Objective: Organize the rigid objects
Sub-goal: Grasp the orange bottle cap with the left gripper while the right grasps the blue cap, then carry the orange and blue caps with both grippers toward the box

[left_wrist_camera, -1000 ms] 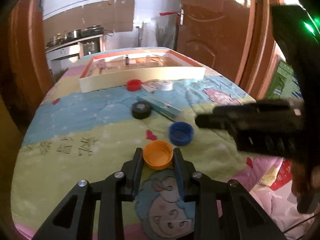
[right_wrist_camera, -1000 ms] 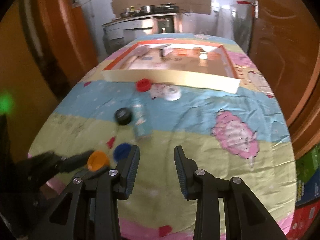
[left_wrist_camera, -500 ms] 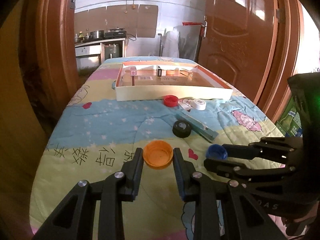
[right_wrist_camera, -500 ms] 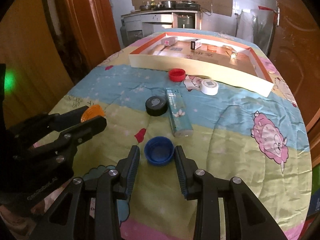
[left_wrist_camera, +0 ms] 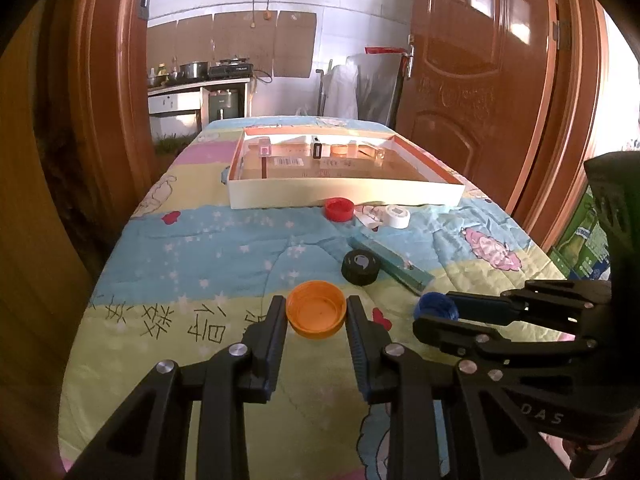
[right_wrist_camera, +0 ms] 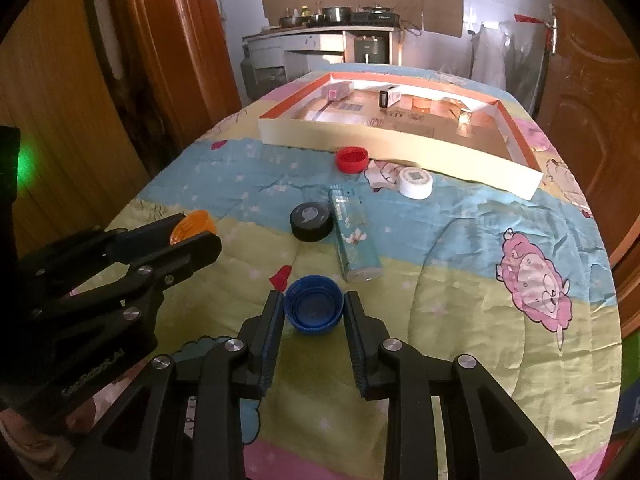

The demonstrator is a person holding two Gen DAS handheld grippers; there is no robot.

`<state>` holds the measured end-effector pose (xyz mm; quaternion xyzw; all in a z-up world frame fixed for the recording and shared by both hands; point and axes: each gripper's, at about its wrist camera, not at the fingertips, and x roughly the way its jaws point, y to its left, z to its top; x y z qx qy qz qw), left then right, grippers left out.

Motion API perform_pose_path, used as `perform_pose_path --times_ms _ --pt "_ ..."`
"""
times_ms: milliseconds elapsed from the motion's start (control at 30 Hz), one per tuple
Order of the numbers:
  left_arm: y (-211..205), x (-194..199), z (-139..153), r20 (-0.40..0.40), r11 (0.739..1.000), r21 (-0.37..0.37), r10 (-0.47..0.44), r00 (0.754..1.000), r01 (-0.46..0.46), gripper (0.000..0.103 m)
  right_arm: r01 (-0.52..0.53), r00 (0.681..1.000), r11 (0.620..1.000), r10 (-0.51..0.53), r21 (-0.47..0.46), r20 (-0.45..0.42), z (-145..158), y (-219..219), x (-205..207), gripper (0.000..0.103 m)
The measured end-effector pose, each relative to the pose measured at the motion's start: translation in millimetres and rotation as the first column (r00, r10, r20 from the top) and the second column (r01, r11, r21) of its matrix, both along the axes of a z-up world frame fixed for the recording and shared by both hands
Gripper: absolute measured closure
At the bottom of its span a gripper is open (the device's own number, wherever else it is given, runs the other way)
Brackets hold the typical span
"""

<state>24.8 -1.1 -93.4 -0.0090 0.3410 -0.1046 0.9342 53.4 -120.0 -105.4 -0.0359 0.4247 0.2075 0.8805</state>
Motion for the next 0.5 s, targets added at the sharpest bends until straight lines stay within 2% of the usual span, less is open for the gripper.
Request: perform_pose_path --times_ms 500 --pt "-0.9 1.0 8.1 0.016 1.000 0.003 0.006 1.000 -0.006 0.073 0.027 0.999 1.000 -0.027 0.006 0.026 9.9 -7.2 0.2 0.072"
